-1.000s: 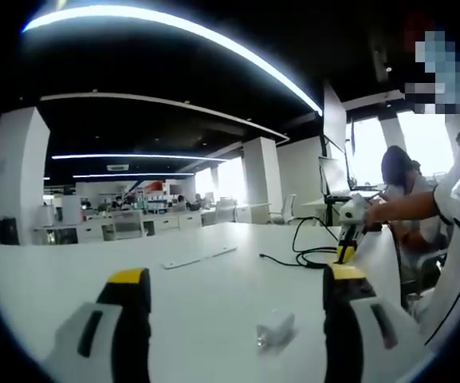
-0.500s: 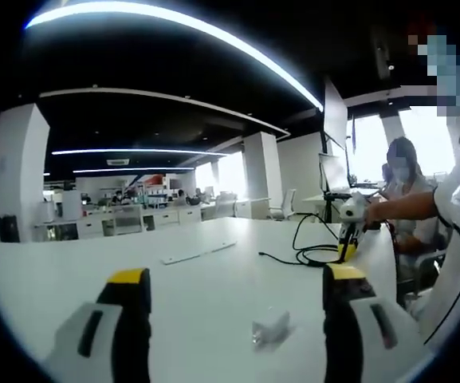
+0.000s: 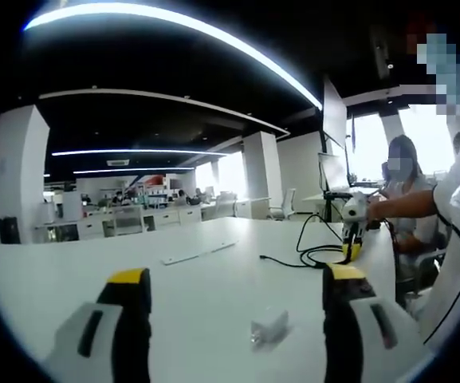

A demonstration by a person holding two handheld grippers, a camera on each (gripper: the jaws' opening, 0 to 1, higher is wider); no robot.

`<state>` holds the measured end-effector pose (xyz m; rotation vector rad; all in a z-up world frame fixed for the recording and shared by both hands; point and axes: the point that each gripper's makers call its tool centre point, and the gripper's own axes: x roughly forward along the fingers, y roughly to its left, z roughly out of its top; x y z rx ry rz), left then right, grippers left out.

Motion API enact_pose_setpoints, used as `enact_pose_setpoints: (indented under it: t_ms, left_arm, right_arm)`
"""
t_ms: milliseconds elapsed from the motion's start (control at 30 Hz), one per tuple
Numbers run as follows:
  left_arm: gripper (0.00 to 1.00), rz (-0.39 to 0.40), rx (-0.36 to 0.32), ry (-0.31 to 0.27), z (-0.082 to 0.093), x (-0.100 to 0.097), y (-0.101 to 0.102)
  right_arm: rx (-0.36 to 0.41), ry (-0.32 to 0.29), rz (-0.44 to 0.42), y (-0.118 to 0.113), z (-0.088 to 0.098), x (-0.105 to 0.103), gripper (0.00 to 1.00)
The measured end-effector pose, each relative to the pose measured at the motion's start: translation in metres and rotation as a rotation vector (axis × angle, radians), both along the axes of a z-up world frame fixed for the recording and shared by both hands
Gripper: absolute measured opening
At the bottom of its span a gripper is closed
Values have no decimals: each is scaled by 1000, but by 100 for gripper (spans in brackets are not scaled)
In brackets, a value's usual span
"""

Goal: Plug the desk Type‑C cable into the charger adapter.

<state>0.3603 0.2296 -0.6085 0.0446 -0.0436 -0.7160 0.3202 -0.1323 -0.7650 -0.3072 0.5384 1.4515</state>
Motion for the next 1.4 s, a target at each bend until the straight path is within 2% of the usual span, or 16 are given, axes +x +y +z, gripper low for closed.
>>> enact_pose_setpoints:
  t_ms: [167,233,300,367,467,567,633,700,767,867,933,967,1033,1100,1133,1400]
  left_arm:
    - [89,-5,0,4,-1,0,-1]
    - [89,-4,-1,3,-1,0,-2]
    - [89,-4,-5,3,-1,1,-2]
    - [89,-5,-5,3,-1,1,-2]
    - [89,-8,-3,4,-1,2,-3]
    - [89,-8,-4,2,-1,2,-3]
    - [89,-8,-5,2,-1,3,-3]
    - [89,-6,-6,3,-1,3,-3]
    - [89,-7,-6,3,-2,3,-2]
    - [89,-7,-6,3,-2,2,-1]
    - [89,-4,-6,3,-2,2,1]
    - [89,-2,-7,3,-2,2,2]
    - [89,1,-10,4,-2,3,5]
    - [89,2,-9,6,-3,3,7]
    - [89,2,-9,7,-3,3,7]
    - [89,6,-15,8,-6,2,14]
  right_arm:
    - [3,-6,-1,0,0,-3,6]
    - [31,-15,-25,1,4,-1,8]
    - [93,0,-68,4,13,2,18]
    - [122,-16,-99,5,19,7,29]
    - [144,-55,-143,3,25,14,29]
    - [188,-93,-289,6,34,35,38]
    - [209,-115,-430,6,36,55,46]
    - [212,-100,-586,8,32,72,58]
    - [203,-82,-672,13,27,78,66]
    - [210,-69,-734,30,22,79,61]
    - [207,-88,-748,40,21,79,59]
    - [202,-100,-748,47,21,78,59]
    - [157,-175,-754,55,20,80,60]
    - [124,-211,-776,62,21,83,60]
    - [130,-210,-776,66,22,83,60]
    - [97,-218,-850,63,23,95,52]
